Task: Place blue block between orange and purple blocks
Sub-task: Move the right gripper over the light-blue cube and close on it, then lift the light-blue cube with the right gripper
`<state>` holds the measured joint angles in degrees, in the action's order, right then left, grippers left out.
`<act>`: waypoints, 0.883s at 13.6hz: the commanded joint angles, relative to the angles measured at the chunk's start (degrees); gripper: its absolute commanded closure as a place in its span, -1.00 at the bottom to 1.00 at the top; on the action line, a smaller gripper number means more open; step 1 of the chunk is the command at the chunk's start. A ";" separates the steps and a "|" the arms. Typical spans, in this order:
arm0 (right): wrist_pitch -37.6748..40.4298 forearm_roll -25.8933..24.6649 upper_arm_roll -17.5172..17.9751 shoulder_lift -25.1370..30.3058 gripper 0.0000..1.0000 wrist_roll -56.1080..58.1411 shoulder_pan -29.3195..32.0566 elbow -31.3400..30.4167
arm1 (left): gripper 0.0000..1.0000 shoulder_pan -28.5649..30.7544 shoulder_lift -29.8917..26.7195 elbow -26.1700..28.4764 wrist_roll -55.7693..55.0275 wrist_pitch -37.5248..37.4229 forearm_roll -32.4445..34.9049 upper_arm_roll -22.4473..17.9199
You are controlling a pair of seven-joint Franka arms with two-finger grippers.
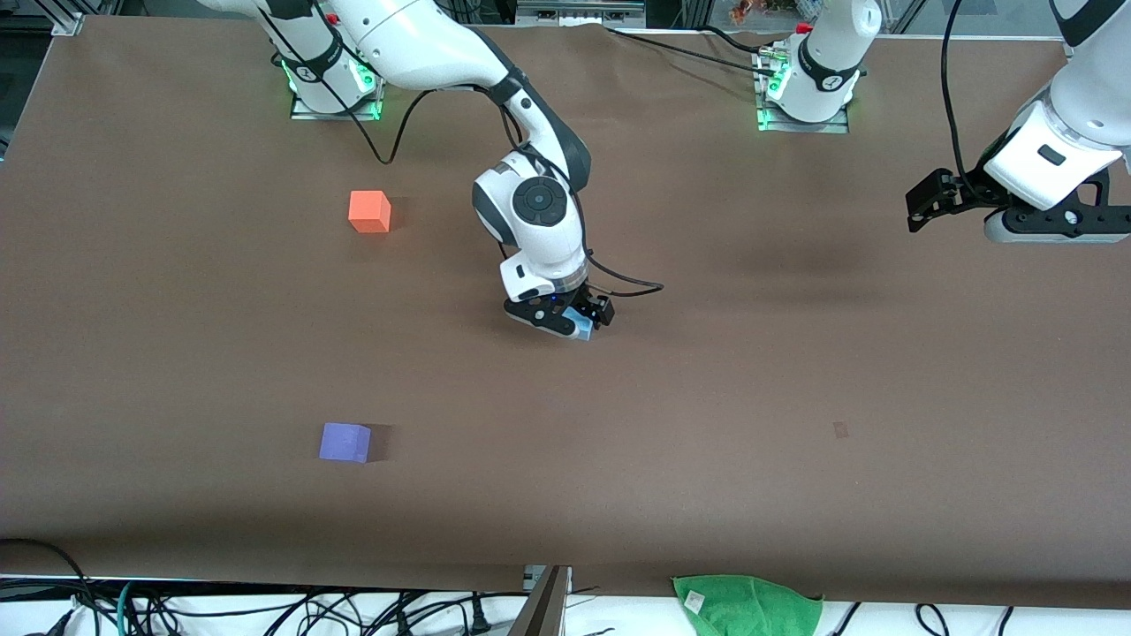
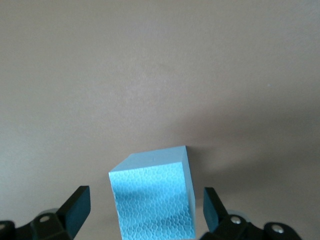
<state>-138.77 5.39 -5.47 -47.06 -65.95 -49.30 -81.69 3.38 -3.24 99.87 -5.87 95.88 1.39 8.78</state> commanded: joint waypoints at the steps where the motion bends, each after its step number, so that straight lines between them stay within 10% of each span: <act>1: -0.36 -2.83 -0.77 -1.37 -1.00 -1.63 -1.33 1.44 | -1.00 1.01 0.86 -1.78 1.39 -1.31 -1.04 0.54; 8: -0.53 -3.98 -0.68 -2.24 -0.98 -1.63 -1.33 1.44 | -1.00 1.28 1.04 -1.78 1.39 -1.31 -1.04 0.45; 12: -1.68 -3.89 -0.59 -2.42 0.12 -1.46 -1.24 1.44 | -1.00 1.19 1.04 -1.87 1.39 -1.31 -1.04 0.54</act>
<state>-139.96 2.37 -5.54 -48.59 -66.35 -50.00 -81.65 3.87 -3.08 99.86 -5.81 95.76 1.39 8.78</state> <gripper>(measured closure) 0.286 0.000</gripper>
